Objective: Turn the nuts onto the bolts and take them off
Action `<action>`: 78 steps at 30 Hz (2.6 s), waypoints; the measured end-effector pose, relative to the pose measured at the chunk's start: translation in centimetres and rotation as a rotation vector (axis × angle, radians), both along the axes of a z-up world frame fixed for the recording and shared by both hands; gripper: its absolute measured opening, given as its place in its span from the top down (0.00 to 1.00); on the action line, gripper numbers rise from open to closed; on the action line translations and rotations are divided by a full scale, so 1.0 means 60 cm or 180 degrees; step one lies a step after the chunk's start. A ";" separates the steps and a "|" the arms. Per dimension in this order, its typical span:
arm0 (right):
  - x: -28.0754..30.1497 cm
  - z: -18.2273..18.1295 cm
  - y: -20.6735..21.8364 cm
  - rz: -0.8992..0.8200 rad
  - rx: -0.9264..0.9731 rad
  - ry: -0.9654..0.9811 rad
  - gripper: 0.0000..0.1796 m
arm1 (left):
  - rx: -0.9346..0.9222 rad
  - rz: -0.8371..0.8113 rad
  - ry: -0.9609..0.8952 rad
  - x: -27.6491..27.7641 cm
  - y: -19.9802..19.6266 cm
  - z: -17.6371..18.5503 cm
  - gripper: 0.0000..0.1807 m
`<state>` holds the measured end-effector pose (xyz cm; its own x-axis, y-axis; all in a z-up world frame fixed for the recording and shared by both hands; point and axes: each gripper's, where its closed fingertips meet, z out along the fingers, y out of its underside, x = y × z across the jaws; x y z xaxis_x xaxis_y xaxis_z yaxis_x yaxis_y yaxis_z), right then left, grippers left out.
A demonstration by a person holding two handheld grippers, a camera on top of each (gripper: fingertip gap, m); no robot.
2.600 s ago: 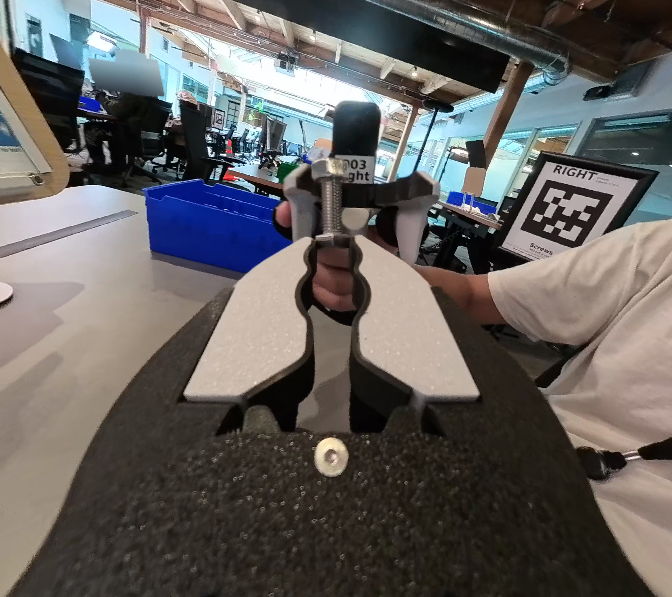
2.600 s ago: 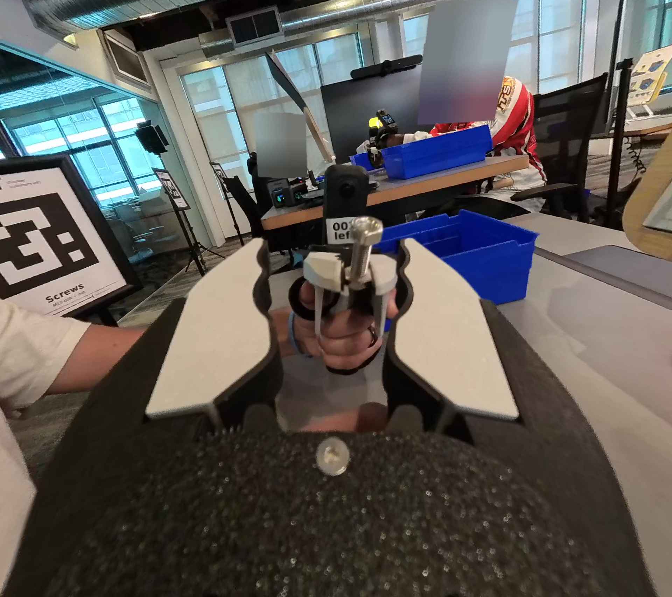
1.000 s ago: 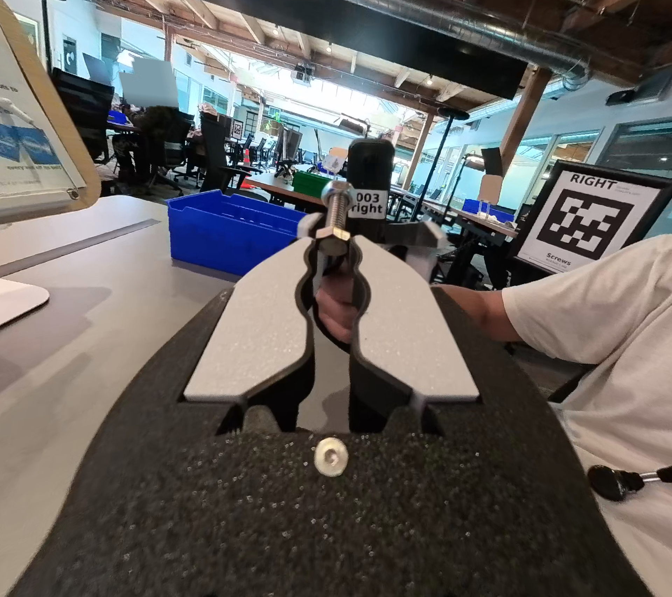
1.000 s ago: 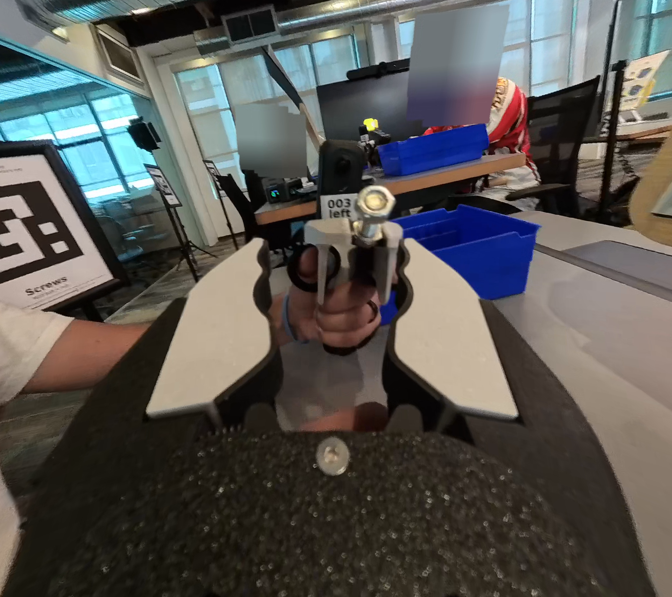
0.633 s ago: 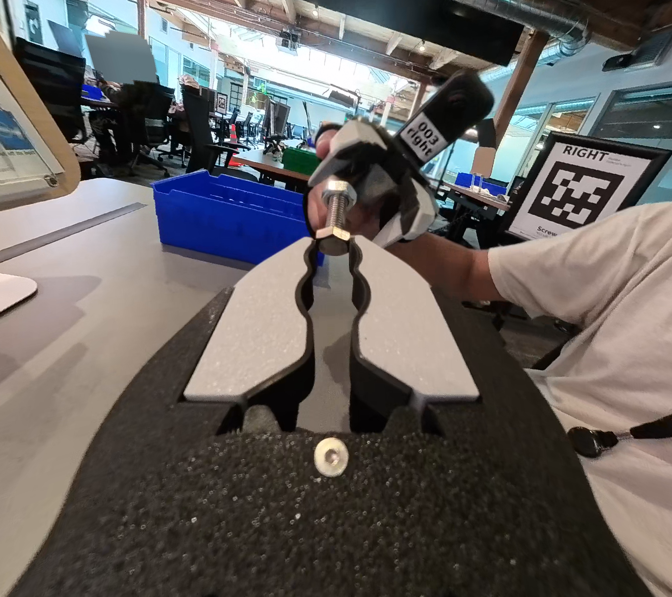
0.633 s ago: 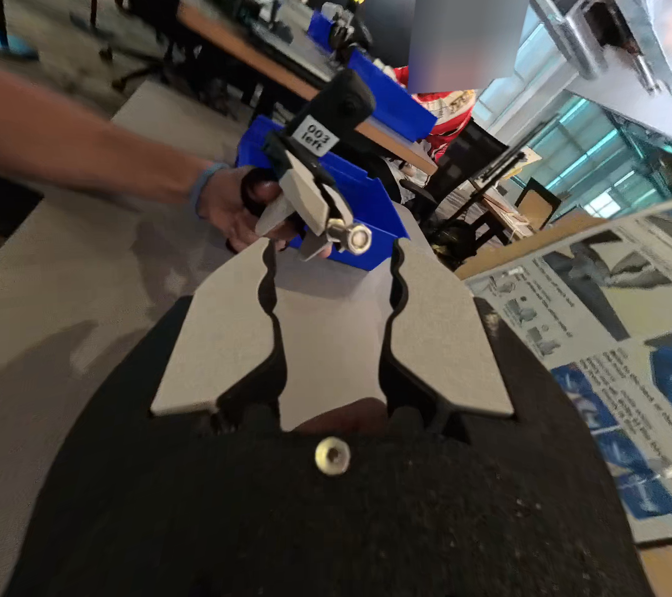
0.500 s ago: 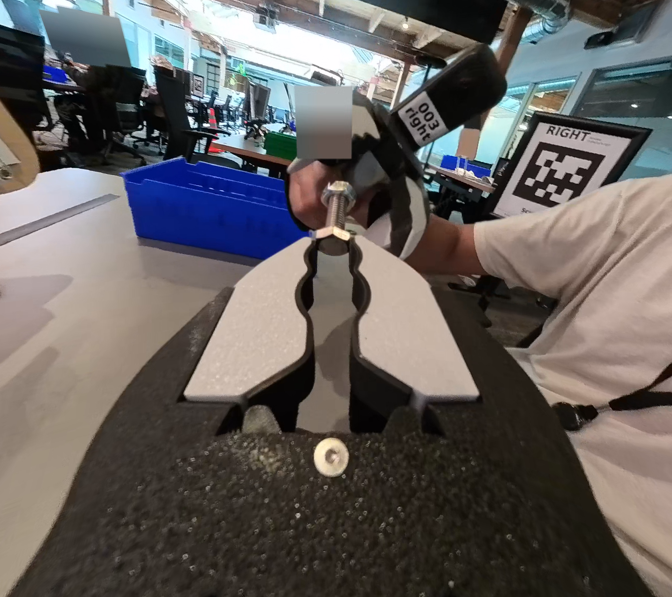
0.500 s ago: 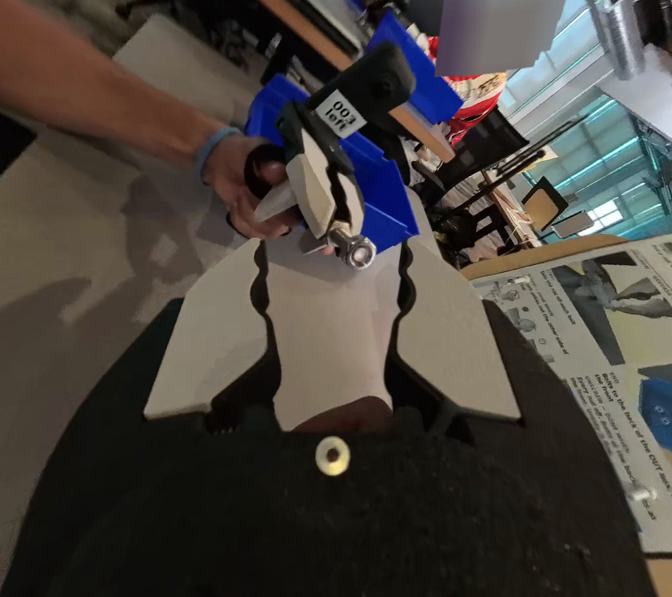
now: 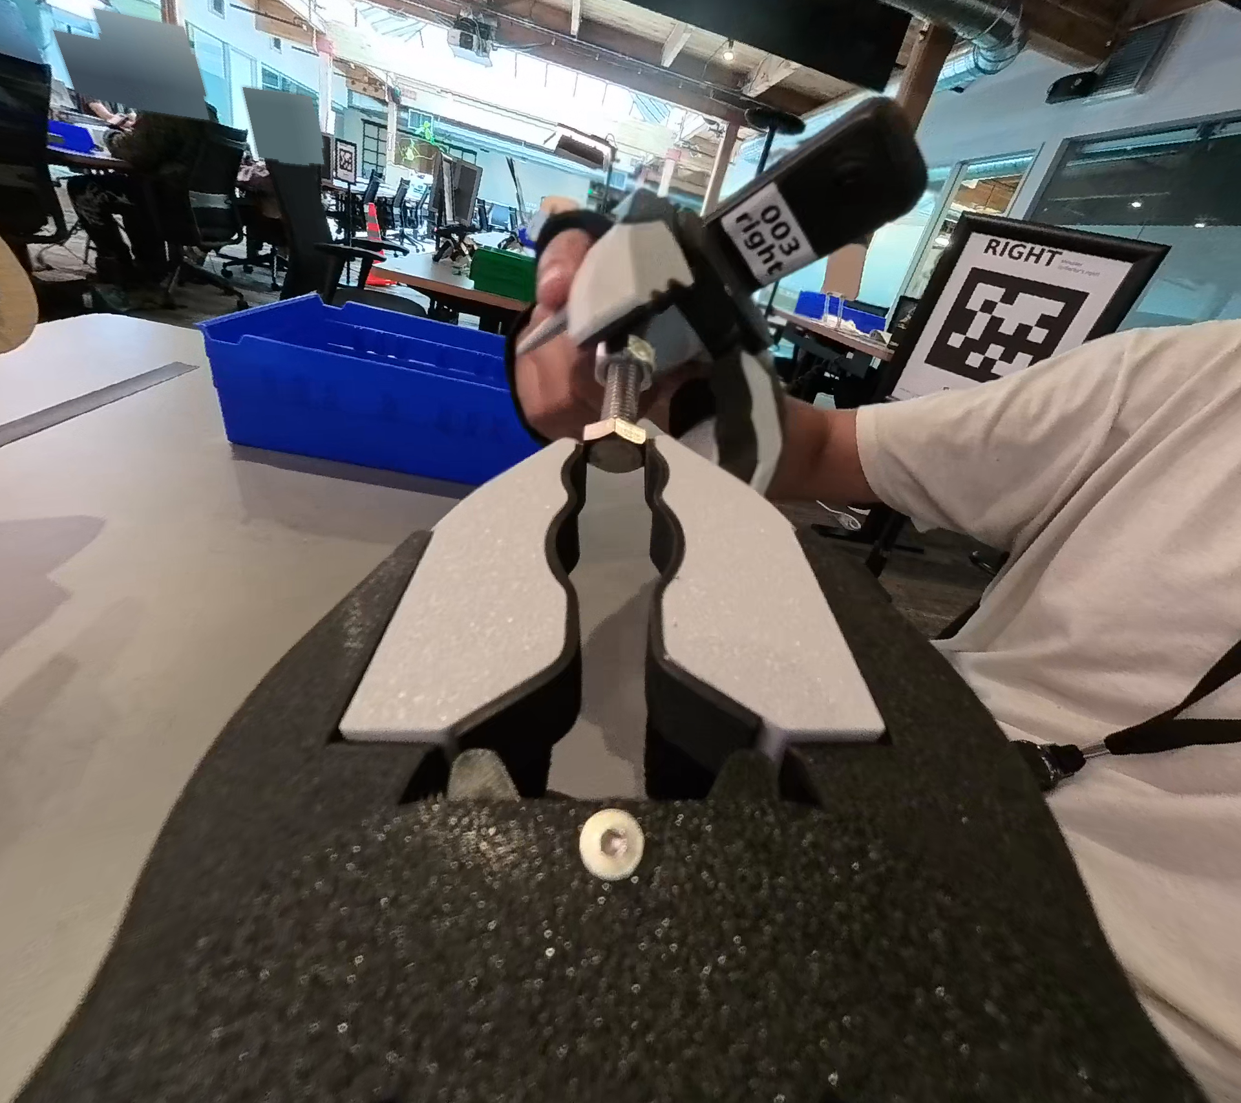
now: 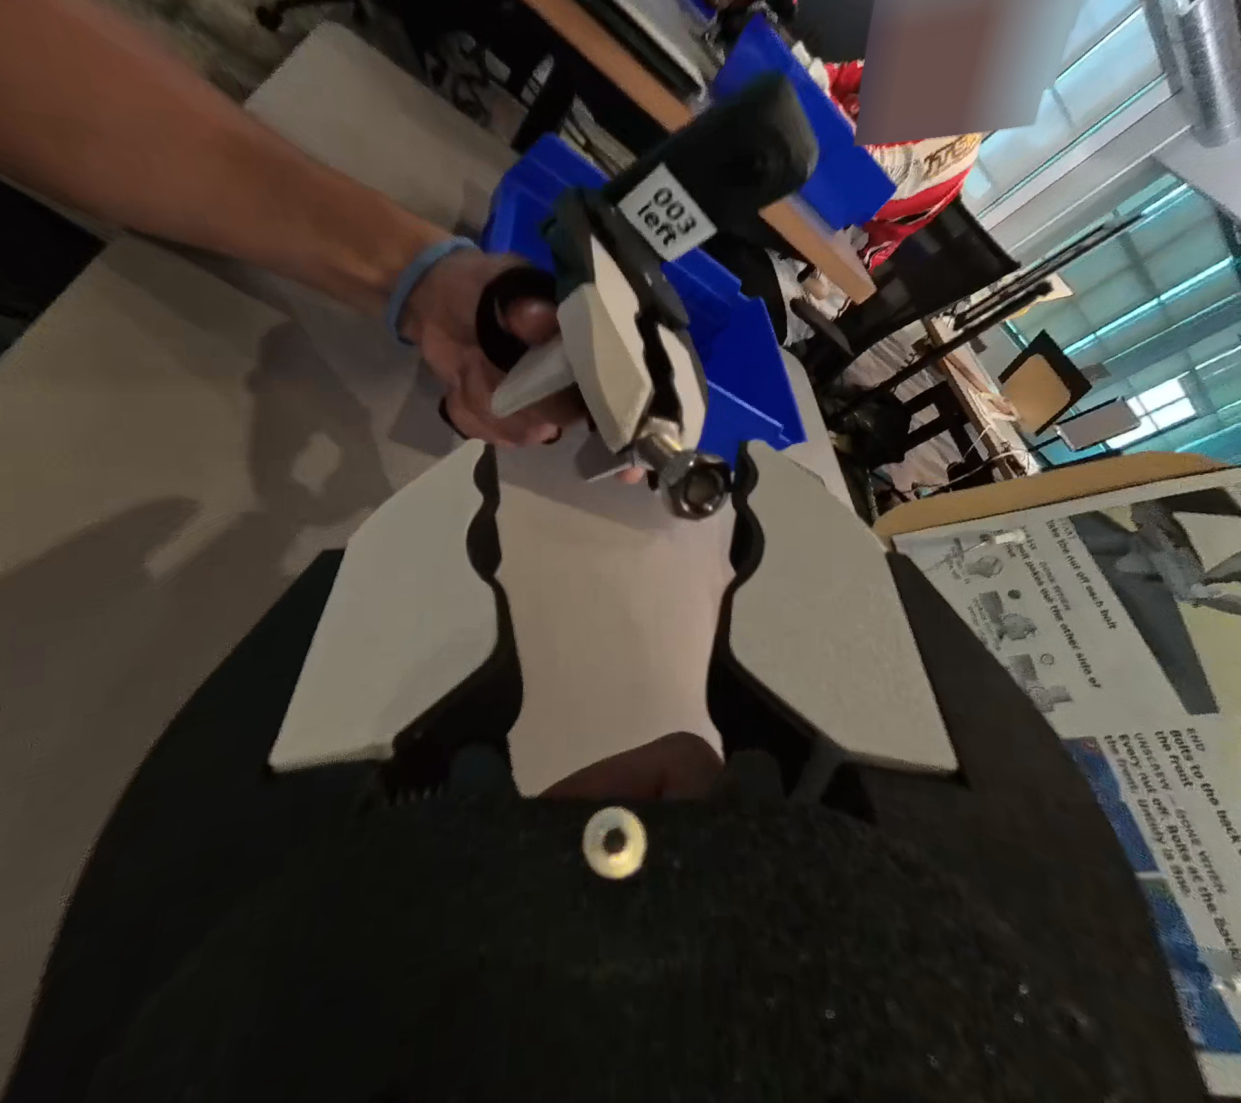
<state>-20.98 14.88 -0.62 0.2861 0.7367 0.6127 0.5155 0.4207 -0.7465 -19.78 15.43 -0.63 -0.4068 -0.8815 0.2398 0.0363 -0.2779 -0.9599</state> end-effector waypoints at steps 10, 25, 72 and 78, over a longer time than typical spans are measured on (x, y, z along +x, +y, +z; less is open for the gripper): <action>-0.003 0.032 -0.017 0.0108 0.0067 0.0235 0.66 | -0.0071 -0.0025 -0.0072 -0.005 0.004 0.006 0.91; -0.008 0.010 -0.010 0.0059 0.0094 -0.0103 0.64 | -0.0035 -0.0058 -0.0064 -0.005 -0.003 0.005 0.91; -0.008 0.037 -0.013 0.0116 -0.0005 0.0484 0.70 | -0.0178 -0.0197 -0.0304 -0.023 -0.005 0.030 0.91; -0.008 0.010 -0.004 0.0045 -0.0051 0.0293 0.70 | -0.0150 -0.0195 -0.0318 -0.025 -0.007 0.032 0.91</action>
